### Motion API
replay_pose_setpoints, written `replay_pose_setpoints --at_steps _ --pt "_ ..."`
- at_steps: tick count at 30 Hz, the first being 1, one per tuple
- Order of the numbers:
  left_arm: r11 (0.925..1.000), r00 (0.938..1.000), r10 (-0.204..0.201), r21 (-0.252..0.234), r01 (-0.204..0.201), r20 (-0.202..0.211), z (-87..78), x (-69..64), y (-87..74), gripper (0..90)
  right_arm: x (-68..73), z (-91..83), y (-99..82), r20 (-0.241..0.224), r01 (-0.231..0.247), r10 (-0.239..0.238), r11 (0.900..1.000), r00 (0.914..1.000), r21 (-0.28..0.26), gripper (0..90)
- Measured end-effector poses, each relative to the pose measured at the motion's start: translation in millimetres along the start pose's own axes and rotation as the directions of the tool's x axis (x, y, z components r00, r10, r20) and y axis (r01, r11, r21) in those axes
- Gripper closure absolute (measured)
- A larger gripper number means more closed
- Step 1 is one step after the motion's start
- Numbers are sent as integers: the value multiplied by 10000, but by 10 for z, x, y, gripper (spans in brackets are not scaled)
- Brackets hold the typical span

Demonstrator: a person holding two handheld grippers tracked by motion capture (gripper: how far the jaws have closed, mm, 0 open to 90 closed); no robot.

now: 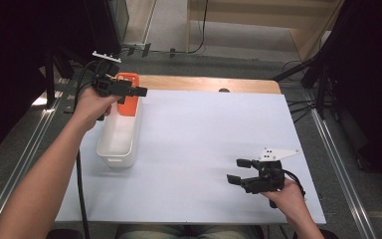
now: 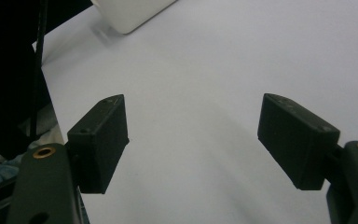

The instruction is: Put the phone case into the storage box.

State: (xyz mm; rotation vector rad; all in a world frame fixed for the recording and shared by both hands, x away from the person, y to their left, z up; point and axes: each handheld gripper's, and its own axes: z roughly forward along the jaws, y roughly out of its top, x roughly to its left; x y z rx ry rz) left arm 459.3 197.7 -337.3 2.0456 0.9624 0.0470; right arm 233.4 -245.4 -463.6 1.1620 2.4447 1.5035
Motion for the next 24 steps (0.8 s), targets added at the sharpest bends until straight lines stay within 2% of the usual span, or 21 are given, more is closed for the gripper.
replay_pose_setpoints --at_steps 5,8,10,18,24 --pt "9993 9993 346 122 -344 -129 -17 -57 -48 137 2 -4 0 18 14 -14 10000 10000 14 232" --pt "9987 9988 487 109 -488 97 -28 -92 -79 137 3 -1 0 0 5 -5 10000 10000 8 232" --pt "9981 9982 598 170 -599 70 -34 -112 -103 137 4 0 -1 1 6 -6 10000 10000 15 232" --pt "9939 9935 1070 207 -1079 378 -46 -230 -209 137 9 5 -1 -22 -32 32 10000 10000 22 232" --pt "9924 9916 1185 280 -1201 517 -64 -286 -294 137 12 1 -2 -30 -39 39 10000 10000 50 232"
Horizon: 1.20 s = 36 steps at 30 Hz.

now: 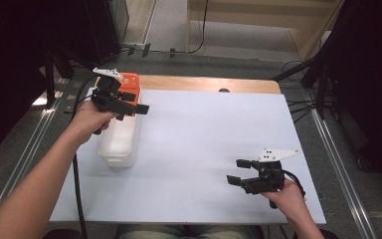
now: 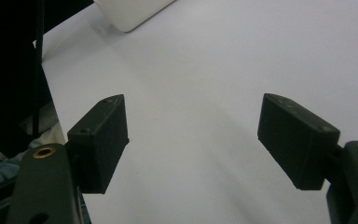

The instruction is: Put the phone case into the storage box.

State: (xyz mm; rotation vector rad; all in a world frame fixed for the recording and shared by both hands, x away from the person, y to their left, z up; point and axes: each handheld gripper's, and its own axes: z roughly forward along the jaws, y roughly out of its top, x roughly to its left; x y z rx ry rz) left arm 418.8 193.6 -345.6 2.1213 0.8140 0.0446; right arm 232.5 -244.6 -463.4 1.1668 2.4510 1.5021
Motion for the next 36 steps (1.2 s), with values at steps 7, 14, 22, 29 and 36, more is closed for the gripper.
replay_pose_setpoints --at_steps 7,14,22,29,36 --pt "9998 9998 178 -103 -177 106 4 -92 -66 137 3 10 0 6 47 -47 10000 10000 3 232" --pt "9994 9995 289 -166 -290 -104 17 -198 -150 137 2 8 -4 19 74 -74 10000 10000 46 232" --pt "9985 9986 395 -361 -408 -357 55 -332 -281 137 3 12 -3 35 40 -40 10000 10000 41 232" --pt "9978 9985 481 -442 -492 -250 74 -418 -383 137 5 17 -3 5 41 -41 10000 10000 60 232" --pt "9974 9988 444 -554 -456 -227 82 -486 -476 137 10 24 -2 -34 -7 7 10000 10000 69 232"
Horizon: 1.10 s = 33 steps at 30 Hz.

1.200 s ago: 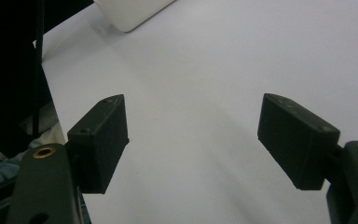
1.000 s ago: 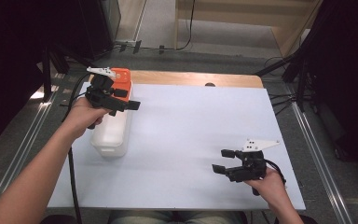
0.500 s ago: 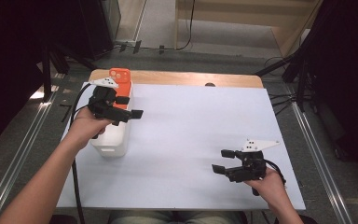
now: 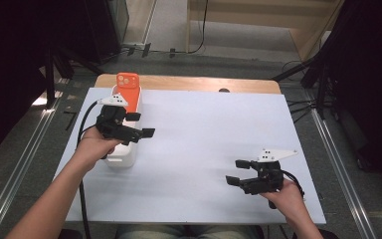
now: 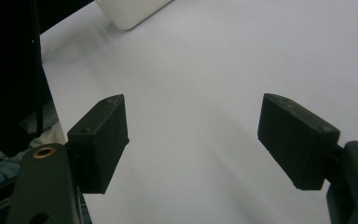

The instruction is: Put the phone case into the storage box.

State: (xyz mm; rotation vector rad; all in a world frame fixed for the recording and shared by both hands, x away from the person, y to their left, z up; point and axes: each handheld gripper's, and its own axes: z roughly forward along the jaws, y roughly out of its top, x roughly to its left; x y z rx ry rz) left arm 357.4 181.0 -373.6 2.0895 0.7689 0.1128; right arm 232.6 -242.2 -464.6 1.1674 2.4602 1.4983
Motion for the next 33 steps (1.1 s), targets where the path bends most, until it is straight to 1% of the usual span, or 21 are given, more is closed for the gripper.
replay_pose_setpoints --at_steps 1,3,6,10,13,15,18,21,25,28,30,33 --pt "10000 10000 53 0 -53 -22 -4 -11 -12 137 -1 0 0 5 -6 6 10000 10000 3 232" --pt "9999 10000 19 -119 -20 -82 -17 -44 -38 137 -2 1 -1 11 -2 2 10000 10000 8 232" --pt "9999 10000 -23 -127 22 -29 -25 -83 -70 137 -5 7 -3 17 64 -64 10000 10000 -19 232" --pt "9999 9999 115 -129 -115 22 -17 -140 -127 137 -6 11 -3 3 75 -75 10000 10000 28 232" --pt "9996 9996 252 -143 -253 -121 -18 -170 -162 137 -6 14 -3 23 65 -65 10000 10000 24 232" --pt "9996 9998 203 -210 -204 -31 -25 -188 -189 137 -4 17 -2 14 40 -40 10000 10000 42 232" --pt "9992 9993 338 -230 -341 -130 -16 -223 -228 137 -1 25 -2 -21 -20 20 10000 10000 95 232" --pt "9990 9992 358 -251 -362 -162 -13 -247 -263 137 0 26 -2 -23 -11 11 10000 10000 90 232" --pt "9994 9996 247 -231 -251 -168 -1 -277 -313 137 0 25 -3 3 -2 2 9999 10000 114 232" --pt "9995 10000 28 -312 -27 39 9 -295 -361 136 2 23 -3 5 -20 20 9999 10000 110 232" --pt "9996 10000 76 -279 -75 28 19 -317 -401 137 -3 23 -4 24 25 -25 10000 10000 83 233" --pt "9994 10000 73 -353 -72 51 22 -345 -462 137 -4 22 -4 19 17 -17 10000 10000 80 232"
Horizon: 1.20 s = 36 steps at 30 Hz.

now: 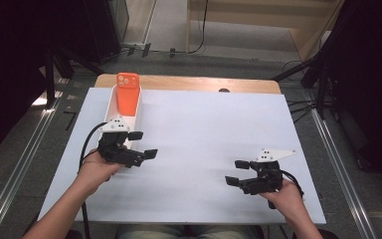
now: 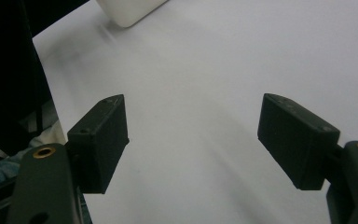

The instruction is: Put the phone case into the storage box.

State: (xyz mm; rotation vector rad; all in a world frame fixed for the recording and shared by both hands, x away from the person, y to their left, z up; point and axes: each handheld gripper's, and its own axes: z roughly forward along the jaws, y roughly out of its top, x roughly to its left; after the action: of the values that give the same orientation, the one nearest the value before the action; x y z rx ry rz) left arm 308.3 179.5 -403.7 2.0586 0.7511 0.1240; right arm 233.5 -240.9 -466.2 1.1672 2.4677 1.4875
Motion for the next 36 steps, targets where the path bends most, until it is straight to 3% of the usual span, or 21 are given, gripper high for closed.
replay_pose_setpoints --at_steps 15,25,30,36 --pt "9994 9998 138 -323 -132 161 -31 -80 -207 137 4 0 -1 7 -13 13 10000 10000 7 232" --pt "9996 9995 223 -150 -219 243 -20 -134 -322 137 6 -3 -2 6 -48 48 10000 10000 29 232" --pt "9989 9984 475 -51 -473 320 -15 -174 -376 137 8 -1 -3 0 -54 54 10000 10000 73 232" --pt "9993 9989 364 96 -367 295 -12 -175 -458 137 8 1 -3 -6 -2 2 10000 10000 45 232"
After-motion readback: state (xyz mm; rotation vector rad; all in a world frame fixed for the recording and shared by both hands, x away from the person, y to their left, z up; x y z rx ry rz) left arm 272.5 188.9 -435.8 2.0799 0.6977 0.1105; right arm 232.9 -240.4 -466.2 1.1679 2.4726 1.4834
